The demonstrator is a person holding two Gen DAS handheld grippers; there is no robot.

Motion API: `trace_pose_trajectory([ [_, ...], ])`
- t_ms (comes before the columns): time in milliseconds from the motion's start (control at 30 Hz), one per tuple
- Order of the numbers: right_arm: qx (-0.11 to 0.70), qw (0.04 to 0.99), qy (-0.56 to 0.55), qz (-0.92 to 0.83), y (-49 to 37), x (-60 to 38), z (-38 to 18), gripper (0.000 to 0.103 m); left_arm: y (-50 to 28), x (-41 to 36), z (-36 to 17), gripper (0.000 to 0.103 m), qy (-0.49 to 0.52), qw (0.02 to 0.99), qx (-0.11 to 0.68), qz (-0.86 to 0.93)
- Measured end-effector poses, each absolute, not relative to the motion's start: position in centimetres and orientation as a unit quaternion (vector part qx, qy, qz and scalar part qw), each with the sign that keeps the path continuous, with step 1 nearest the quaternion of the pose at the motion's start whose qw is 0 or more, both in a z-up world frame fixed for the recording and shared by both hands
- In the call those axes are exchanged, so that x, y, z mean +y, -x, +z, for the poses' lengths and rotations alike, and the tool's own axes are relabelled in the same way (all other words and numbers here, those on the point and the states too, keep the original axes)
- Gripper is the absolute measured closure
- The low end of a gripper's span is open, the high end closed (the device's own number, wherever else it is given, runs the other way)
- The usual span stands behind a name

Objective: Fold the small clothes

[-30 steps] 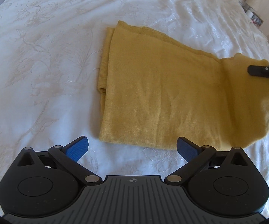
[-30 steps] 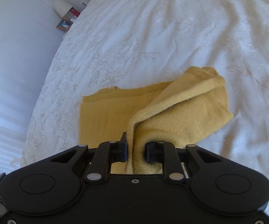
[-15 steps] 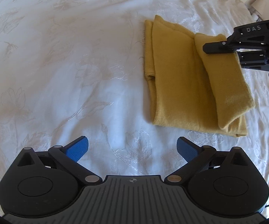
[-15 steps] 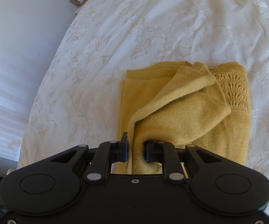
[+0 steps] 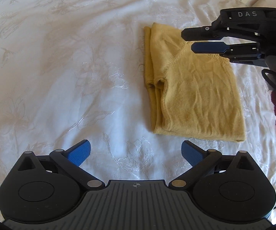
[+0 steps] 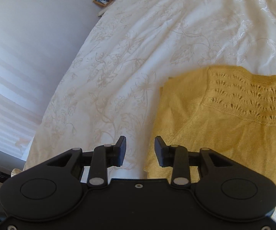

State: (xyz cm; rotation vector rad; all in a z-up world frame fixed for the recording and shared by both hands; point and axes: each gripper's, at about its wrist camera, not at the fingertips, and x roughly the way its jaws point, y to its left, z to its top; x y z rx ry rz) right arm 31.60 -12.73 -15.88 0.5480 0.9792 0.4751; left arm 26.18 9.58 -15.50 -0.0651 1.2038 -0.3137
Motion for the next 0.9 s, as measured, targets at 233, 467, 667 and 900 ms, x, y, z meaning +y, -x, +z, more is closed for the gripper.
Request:
trace_pose_trajectory([
  [233, 0.437, 0.852, -0.24, 0.155, -28.9, -18.1, -15.2, 0.048, -28.6, 6.8, -14.6, 0.001, 0.017, 0.819, 0.546, -0.176],
  [467, 0.449, 0.86, -0.224, 0.092, -26.2, -21.9, -17.2, 0.038, -33.4, 3.4, -13.6, 0.001, -0.006, 0.841, 0.507, -0.188],
  [667, 0.434, 0.868, -0.222, 0.099, -26.4, -22.5, -17.6, 0.013, -36.8, 1.2, -13.7, 0.0, -0.04, 0.85, 0.489, -0.191],
  [900, 0.408, 0.871, -0.226, 0.152, -29.3, -21.7, -17.4, 0.001, -40.6, 0.6, -16.0, 0.0, -0.053, 0.849, 0.499, -0.167],
])
